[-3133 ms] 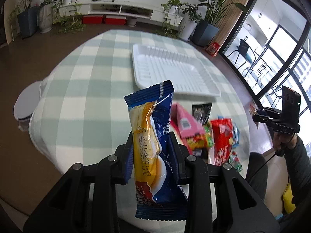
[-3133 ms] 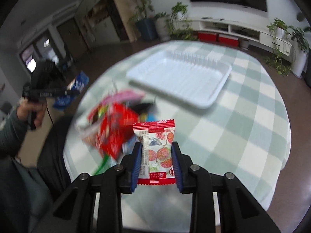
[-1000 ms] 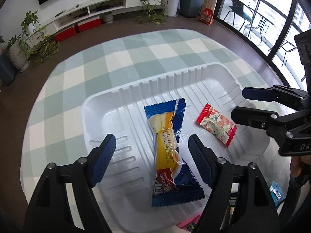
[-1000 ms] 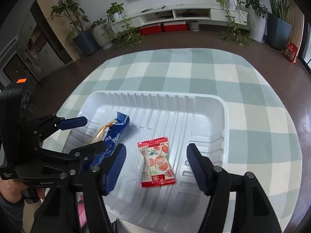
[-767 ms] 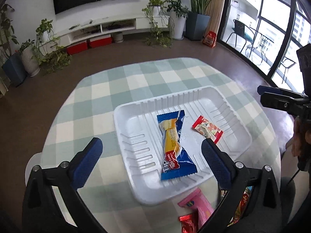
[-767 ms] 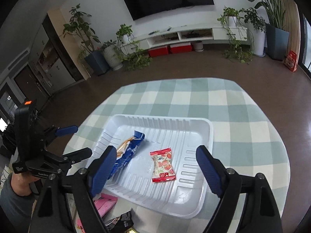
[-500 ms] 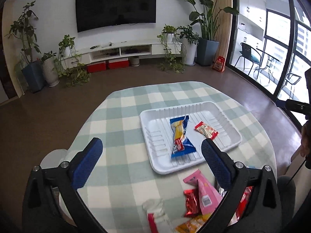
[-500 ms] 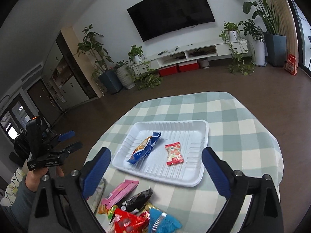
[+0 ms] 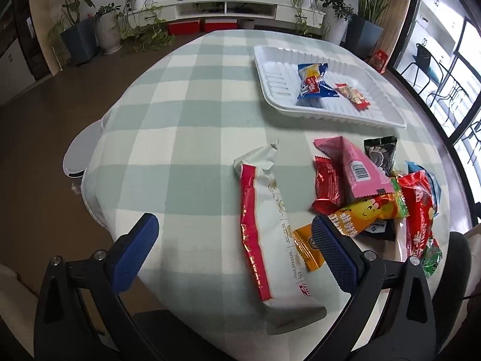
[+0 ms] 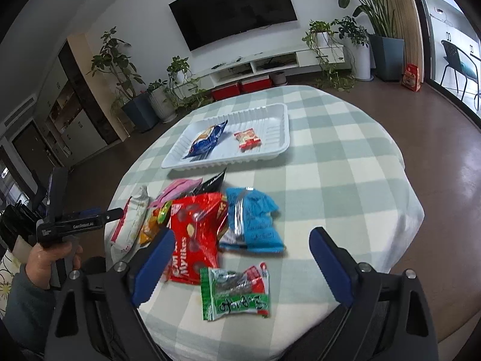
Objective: Organize snacks
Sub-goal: 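Grasp the white-and-red long packet with the left gripper while the right grasps the green candy packet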
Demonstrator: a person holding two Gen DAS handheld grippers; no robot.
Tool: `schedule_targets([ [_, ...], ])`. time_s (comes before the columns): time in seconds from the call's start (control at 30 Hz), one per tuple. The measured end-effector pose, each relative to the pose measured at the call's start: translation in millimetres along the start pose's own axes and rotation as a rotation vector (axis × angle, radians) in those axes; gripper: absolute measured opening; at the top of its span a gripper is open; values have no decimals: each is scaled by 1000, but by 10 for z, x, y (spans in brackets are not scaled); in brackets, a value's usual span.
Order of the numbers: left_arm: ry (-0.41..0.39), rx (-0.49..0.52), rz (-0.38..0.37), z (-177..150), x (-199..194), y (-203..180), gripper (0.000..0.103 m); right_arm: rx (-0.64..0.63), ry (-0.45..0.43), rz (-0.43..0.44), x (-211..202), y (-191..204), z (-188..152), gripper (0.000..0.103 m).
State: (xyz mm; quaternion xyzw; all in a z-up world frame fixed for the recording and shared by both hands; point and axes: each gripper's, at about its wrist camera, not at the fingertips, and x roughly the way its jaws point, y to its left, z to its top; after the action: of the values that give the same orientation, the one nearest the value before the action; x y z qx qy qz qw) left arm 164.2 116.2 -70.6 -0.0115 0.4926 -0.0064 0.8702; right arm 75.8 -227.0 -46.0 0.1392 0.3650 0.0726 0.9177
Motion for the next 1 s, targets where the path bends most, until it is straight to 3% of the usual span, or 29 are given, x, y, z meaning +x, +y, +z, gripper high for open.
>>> schedule_targets([
  [0.27,64,25,11,42,343,-53,101,-25,50,-9,86,105,-217,91],
  [0.37,85,31,-6,64,434,-50,83,-37,53,-15,70,131,-231,91],
  [0.43,104,29,-39,70,500,-57,66,-35,57,-22,59,131,-238,91],
  [0.5,102,60,-5,65,519,-106,64,-33,68,-29,72,124,-255,91],
  [0.6,101,70,-12,81,523,-116,62,-27,82,-26,93,126,-286,91],
  [0.67,97,73,-28,87,510,-91,54,-31,93,-30,114,133,-313,91],
  [0.73,89,71,-42,88,482,-54,37,-29,104,-39,137,138,-339,91],
  [0.87,83,89,-79,68,454,-37,31,-49,138,-69,197,165,-392,90],
  [1.0,74,91,-130,21,411,-63,17,-47,198,-85,313,161,-455,88],
])
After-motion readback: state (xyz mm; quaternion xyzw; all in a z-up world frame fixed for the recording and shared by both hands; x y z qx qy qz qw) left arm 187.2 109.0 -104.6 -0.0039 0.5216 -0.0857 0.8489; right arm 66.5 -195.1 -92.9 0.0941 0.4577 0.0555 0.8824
